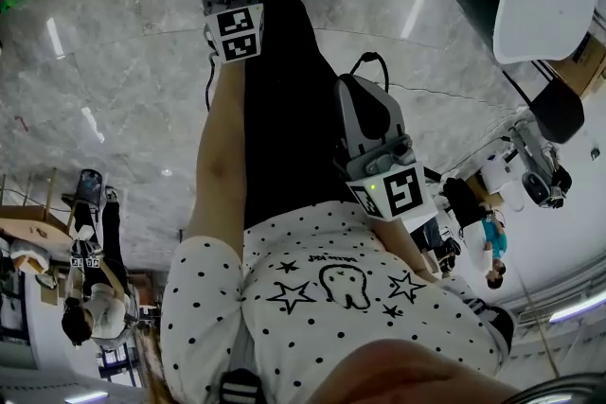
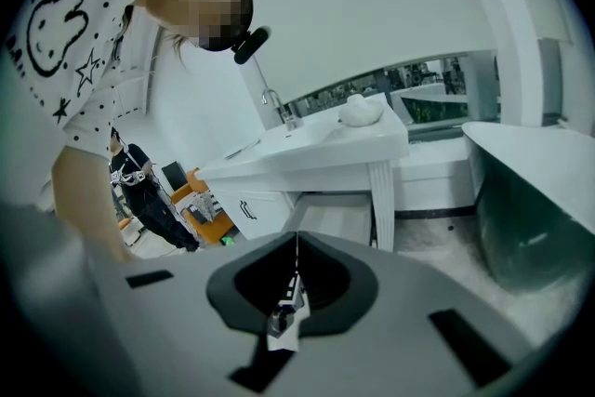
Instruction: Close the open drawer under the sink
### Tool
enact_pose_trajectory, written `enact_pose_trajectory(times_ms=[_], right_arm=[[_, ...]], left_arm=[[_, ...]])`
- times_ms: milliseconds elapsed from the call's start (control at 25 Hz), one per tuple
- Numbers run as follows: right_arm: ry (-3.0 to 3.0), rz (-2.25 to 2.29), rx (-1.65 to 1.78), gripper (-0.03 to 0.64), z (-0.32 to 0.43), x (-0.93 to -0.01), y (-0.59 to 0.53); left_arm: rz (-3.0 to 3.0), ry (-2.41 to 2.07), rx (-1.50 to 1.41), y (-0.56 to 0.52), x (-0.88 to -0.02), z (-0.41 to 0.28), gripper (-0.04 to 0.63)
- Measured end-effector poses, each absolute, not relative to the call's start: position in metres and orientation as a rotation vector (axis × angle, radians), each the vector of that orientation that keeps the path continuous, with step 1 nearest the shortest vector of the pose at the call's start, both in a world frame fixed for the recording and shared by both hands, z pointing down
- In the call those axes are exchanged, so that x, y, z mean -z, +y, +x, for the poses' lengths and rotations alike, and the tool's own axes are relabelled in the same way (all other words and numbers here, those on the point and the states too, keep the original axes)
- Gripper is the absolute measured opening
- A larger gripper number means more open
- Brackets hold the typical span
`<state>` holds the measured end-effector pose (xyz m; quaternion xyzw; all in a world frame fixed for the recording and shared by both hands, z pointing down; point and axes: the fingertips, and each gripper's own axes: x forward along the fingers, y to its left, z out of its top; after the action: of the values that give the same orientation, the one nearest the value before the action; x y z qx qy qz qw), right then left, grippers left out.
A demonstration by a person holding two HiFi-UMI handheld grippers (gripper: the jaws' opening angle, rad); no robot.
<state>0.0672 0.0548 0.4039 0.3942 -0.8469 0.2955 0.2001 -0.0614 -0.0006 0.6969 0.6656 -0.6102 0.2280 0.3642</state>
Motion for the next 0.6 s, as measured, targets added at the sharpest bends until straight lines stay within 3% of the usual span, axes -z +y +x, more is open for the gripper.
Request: enact_pose_trajectory(times_ms=[600], right_arm=[[-2.339,1.126,-0.847,0.015,0.0655,-0.4089,0.0537]], left_arm=[[1.728,-1.544,-0.593,-0.0024,-0.697,-0.0592,0.143]])
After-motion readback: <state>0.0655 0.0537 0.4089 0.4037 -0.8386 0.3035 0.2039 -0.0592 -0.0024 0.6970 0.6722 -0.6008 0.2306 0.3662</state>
